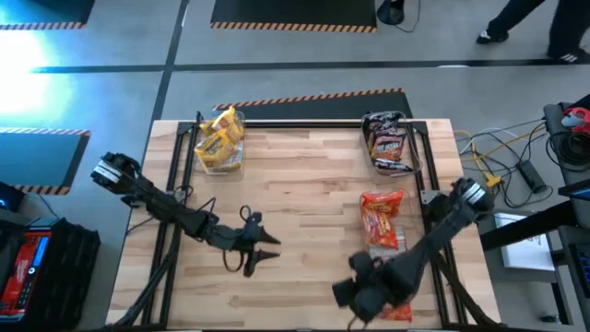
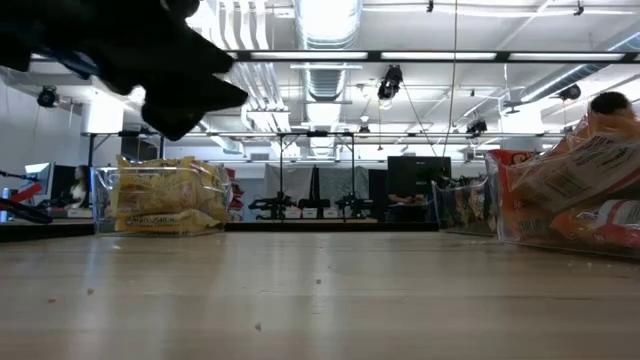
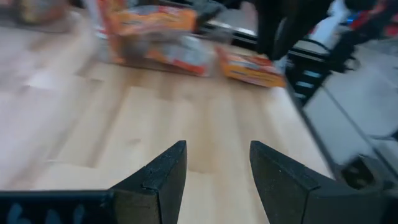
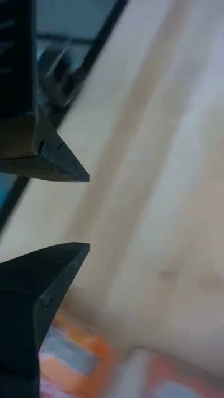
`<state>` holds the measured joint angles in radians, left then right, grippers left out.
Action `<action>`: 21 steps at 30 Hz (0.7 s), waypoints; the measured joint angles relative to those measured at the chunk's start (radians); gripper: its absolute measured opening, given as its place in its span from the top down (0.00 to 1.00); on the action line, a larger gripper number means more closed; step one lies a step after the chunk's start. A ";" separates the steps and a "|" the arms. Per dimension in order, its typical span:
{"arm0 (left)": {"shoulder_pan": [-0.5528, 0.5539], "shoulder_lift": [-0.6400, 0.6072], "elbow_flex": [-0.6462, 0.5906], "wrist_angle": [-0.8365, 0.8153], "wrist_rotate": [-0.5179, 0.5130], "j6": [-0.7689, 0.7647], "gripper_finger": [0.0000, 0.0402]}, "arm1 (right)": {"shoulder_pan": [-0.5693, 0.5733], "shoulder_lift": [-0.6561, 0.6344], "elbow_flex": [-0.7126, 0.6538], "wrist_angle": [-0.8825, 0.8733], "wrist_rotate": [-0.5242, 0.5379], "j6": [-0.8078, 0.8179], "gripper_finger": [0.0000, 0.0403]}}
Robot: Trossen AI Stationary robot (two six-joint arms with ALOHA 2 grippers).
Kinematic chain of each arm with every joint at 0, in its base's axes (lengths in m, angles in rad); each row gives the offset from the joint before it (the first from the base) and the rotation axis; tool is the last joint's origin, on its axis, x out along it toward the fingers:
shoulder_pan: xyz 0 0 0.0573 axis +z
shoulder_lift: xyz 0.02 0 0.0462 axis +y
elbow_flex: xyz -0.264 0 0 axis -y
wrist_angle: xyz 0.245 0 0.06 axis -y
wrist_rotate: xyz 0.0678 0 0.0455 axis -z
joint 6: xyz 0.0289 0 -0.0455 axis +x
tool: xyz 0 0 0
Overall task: Sort Maruchan noodles
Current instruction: Put the orange noodle pack into the bottom transparent bin
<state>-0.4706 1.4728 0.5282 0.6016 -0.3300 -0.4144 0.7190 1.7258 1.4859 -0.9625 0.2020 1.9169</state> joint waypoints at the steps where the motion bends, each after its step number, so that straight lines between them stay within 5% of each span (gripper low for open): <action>1: -0.018 0.007 0.000 0.012 0.001 -0.006 0.60 | 0.016 0.021 0.005 0.010 -0.030 0.005 0.61; 12: -0.114 0.049 0.007 0.184 -0.003 -0.013 0.60 | 0.124 0.142 0.150 0.000 -0.192 0.000 0.66; 17: -0.116 0.078 0.021 0.184 -0.004 -0.022 0.60 | 0.198 0.142 0.196 -0.265 -0.238 0.202 0.68; 21: -0.116 0.106 0.040 0.184 -0.004 -0.025 0.60 | 0.241 0.142 0.184 -0.300 -0.237 0.318 0.68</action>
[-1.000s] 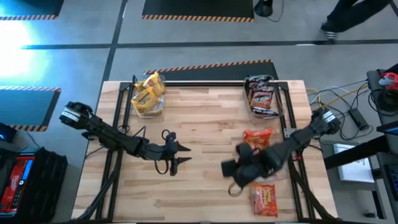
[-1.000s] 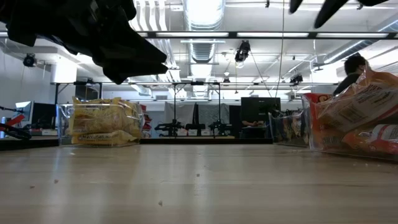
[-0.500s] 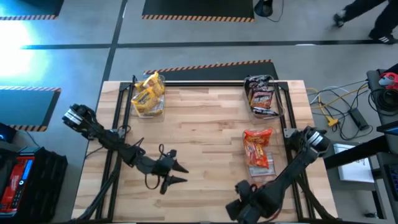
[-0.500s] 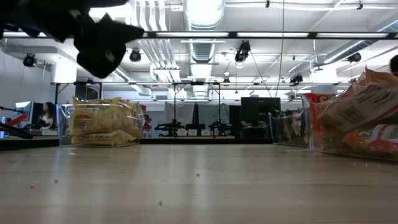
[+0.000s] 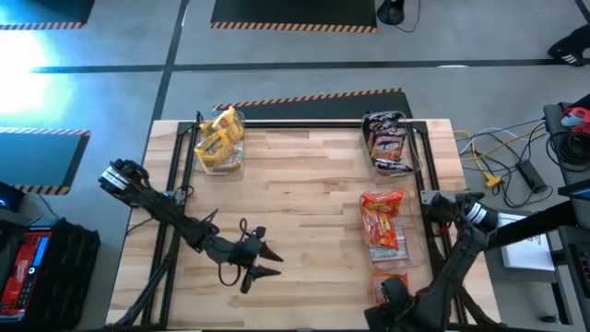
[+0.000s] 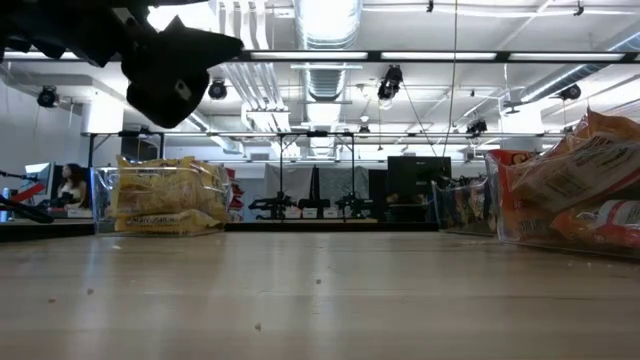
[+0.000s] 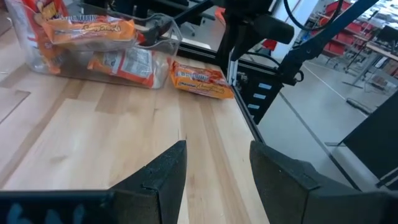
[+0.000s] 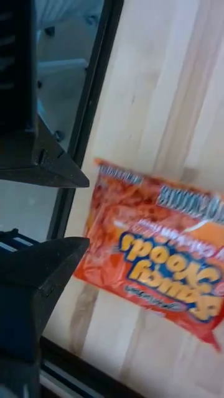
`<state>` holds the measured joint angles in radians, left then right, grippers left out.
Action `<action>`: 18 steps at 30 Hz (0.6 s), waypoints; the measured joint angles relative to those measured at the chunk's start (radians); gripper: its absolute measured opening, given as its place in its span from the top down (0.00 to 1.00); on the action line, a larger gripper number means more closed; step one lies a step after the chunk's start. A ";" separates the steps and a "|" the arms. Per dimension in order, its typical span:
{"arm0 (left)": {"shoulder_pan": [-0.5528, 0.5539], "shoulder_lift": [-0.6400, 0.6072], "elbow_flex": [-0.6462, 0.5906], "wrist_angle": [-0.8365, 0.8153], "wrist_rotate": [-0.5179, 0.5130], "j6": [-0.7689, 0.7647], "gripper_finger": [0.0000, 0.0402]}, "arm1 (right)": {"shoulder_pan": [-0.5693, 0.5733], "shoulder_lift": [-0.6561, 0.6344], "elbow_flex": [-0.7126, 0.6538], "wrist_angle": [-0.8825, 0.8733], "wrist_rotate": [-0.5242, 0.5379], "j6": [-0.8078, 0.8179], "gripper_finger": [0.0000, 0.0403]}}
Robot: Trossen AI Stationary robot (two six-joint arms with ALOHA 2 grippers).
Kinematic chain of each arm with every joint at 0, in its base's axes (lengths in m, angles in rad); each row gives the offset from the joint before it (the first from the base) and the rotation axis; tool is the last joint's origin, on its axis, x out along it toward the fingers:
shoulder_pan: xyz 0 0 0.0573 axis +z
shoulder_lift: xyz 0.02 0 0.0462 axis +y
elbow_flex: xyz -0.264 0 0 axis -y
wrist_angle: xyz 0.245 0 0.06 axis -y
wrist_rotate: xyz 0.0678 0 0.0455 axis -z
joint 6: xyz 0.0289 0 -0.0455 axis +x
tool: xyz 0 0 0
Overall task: Sort Maruchan noodles
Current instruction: Put the orange noodle pack into the bottom transparent bin
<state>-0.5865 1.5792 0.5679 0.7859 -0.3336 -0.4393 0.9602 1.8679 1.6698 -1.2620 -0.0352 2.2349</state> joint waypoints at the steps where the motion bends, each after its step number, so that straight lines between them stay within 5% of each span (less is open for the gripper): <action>1: 0.000 0.009 0.007 0.000 0.000 0.000 0.60 | 0.008 0.001 -0.011 0.012 -0.002 0.015 0.68; 8: 0.000 0.063 0.059 -0.004 0.002 0.014 0.60 | 0.015 0.064 -0.056 0.015 -0.130 0.032 0.69; 18: -0.005 0.075 0.124 -0.001 0.034 0.049 0.60 | 0.010 0.147 -0.057 0.046 -0.122 -0.012 0.69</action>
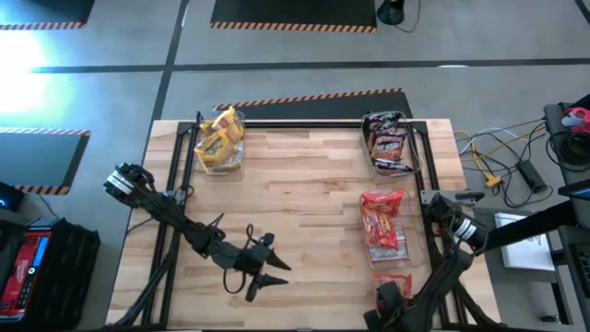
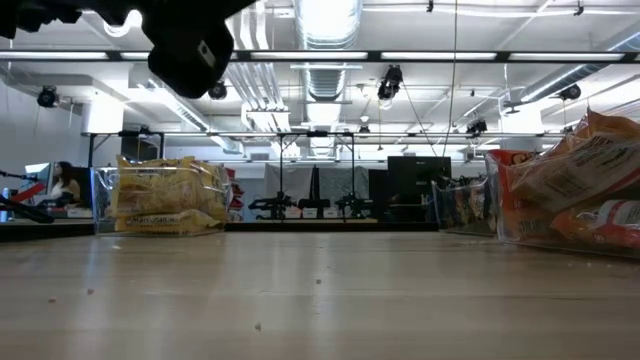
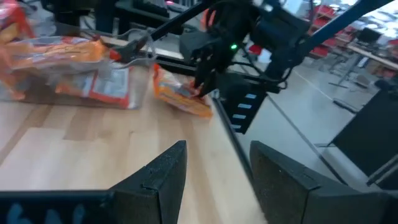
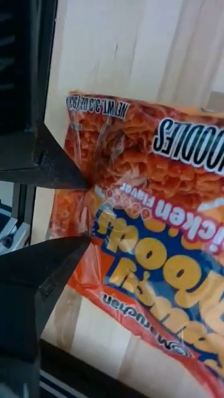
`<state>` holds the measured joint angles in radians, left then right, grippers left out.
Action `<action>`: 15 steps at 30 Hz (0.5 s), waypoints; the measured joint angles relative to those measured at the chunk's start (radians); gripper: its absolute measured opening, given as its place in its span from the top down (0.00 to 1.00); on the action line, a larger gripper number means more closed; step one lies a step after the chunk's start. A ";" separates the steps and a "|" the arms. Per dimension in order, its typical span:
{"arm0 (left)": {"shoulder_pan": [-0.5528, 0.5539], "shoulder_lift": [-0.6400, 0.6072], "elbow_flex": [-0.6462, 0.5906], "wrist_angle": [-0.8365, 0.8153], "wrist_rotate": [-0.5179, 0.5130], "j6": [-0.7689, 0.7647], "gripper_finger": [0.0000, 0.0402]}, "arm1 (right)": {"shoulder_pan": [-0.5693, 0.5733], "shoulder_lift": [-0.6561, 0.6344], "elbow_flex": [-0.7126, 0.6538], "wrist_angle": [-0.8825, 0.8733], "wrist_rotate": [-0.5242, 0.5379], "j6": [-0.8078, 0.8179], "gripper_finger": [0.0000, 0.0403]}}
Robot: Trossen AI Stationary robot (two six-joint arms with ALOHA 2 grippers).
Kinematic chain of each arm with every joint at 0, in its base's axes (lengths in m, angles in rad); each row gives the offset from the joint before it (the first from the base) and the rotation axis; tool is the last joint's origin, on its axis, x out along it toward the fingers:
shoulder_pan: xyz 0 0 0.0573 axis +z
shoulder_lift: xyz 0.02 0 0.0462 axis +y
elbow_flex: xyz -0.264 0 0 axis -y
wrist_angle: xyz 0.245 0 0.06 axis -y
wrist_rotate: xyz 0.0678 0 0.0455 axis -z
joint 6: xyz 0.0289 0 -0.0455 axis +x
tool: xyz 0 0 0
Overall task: Sort Maruchan noodles
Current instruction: Put the orange noodle pack into the bottom transparent bin
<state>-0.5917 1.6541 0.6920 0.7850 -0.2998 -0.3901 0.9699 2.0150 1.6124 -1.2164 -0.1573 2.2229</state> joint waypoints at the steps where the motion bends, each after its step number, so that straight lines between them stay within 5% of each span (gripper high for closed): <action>1: -0.001 -0.001 0.003 0.000 0.008 0.000 0.60 | -0.001 0.007 0.002 0.005 0.002 -0.008 0.69; 8: -0.006 -0.009 0.003 -0.003 0.115 -0.048 0.60 | -0.040 0.036 0.004 0.102 0.114 -0.071 0.69; 15: -0.006 -0.013 0.002 -0.010 0.180 -0.096 0.60 | -0.125 0.037 0.001 0.257 0.411 -0.250 0.69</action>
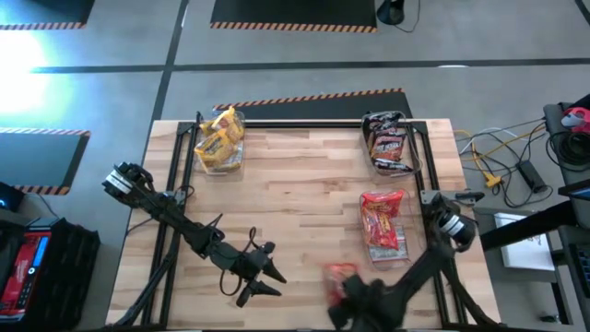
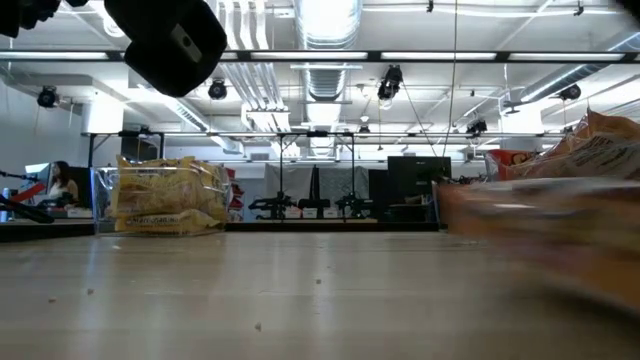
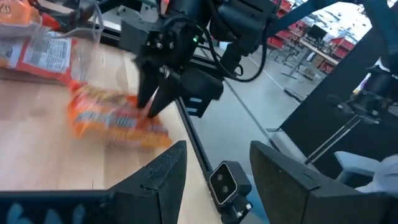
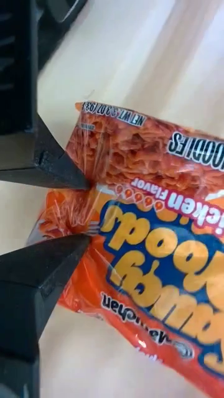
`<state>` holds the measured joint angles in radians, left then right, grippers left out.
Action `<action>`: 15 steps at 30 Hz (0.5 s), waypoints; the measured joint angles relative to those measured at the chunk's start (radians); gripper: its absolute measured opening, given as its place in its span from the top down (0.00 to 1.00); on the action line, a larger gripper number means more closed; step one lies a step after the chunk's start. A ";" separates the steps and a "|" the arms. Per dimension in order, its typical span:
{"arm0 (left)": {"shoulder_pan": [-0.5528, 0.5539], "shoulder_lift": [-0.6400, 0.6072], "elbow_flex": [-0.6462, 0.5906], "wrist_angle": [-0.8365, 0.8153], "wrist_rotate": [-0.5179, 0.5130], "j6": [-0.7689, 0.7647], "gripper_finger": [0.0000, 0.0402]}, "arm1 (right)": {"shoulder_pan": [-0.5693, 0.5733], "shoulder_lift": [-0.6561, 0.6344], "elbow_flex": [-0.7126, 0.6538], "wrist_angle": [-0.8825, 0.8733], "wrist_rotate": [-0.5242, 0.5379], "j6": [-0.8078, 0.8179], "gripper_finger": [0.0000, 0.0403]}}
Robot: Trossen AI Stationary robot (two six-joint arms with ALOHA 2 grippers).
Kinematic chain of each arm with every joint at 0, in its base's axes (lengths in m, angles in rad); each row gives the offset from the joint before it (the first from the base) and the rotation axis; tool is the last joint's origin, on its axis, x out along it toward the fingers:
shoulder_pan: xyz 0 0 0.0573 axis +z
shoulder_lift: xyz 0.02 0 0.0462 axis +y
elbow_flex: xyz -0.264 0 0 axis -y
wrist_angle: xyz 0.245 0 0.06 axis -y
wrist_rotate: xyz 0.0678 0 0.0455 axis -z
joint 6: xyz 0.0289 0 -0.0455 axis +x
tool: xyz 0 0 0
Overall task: Sort Maruchan noodles
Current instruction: Put the orange noodle pack into the bottom transparent bin
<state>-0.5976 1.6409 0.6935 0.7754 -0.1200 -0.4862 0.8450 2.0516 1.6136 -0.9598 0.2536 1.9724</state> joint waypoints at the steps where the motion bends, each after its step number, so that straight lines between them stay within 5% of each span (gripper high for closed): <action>1: -0.001 0.000 0.000 -0.003 0.000 -0.002 0.60 | -0.018 0.001 -0.001 0.027 0.044 -0.051 0.69; 7: -0.002 -0.001 0.000 -0.011 0.001 -0.022 0.60 | -0.134 0.004 -0.004 0.200 0.236 -0.414 0.69; 15: -0.006 -0.007 -0.003 -0.139 -0.002 -0.077 0.60 | -0.148 -0.060 0.016 0.242 0.249 -0.560 0.71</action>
<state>-0.6037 1.6336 0.6910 0.6359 -0.1224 -0.5632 0.6969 1.9917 1.6295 -0.7180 0.5025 1.4128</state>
